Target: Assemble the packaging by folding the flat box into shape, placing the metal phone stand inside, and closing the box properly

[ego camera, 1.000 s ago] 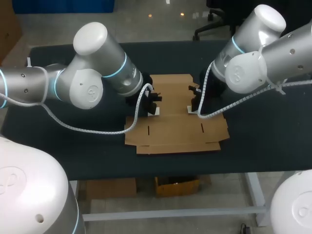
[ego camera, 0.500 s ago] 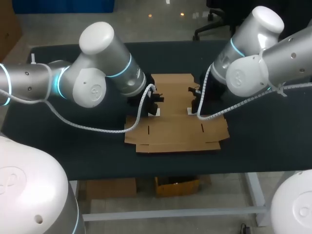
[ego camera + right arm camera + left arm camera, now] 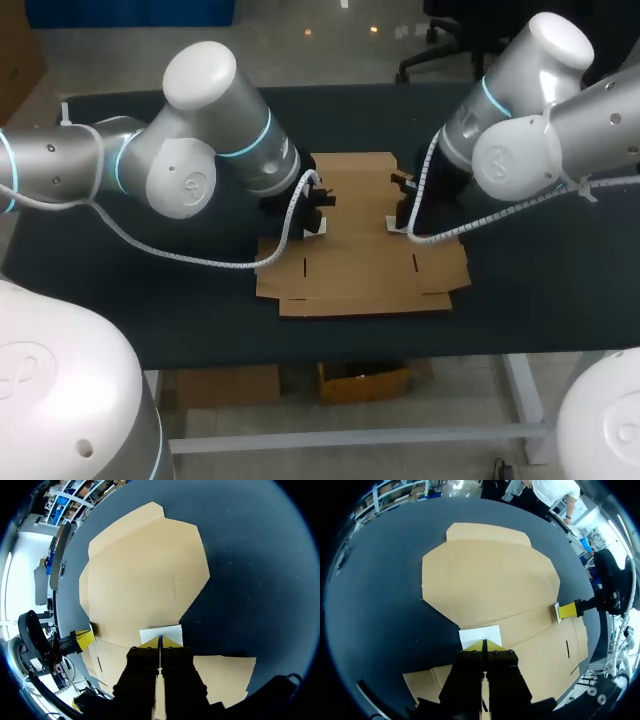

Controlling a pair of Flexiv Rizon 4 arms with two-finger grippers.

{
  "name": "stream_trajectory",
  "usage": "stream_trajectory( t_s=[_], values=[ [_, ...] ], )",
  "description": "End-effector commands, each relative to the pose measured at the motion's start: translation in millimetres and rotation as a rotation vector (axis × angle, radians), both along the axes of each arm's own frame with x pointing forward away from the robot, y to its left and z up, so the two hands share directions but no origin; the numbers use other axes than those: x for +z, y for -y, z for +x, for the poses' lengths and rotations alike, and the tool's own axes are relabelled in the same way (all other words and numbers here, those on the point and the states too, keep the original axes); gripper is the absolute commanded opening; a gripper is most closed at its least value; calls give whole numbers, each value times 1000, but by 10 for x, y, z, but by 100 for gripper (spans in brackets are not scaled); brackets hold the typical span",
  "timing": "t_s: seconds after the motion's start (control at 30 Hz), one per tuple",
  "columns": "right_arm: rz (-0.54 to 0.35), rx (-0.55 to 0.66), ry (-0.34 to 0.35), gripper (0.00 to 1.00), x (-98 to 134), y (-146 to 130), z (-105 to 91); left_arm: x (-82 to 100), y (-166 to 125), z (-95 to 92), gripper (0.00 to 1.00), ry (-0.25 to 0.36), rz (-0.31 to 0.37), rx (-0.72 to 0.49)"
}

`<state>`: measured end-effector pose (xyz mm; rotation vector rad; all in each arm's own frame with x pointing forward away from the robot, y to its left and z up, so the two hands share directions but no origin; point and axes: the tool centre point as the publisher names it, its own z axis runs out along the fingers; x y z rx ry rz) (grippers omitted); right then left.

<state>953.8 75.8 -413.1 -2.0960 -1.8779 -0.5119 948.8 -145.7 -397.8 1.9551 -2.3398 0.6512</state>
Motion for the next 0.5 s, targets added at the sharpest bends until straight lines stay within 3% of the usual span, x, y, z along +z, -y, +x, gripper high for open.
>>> stream_trajectory(
  t_s=[0.03,0.5],
  values=[
    [28,-11,9,0,90,128,-68,165,-36,-80,0,9,35,19],
    [78,-47,12,0,185,368,-87,374,-179,-164,0,32,87,64]
  ],
)
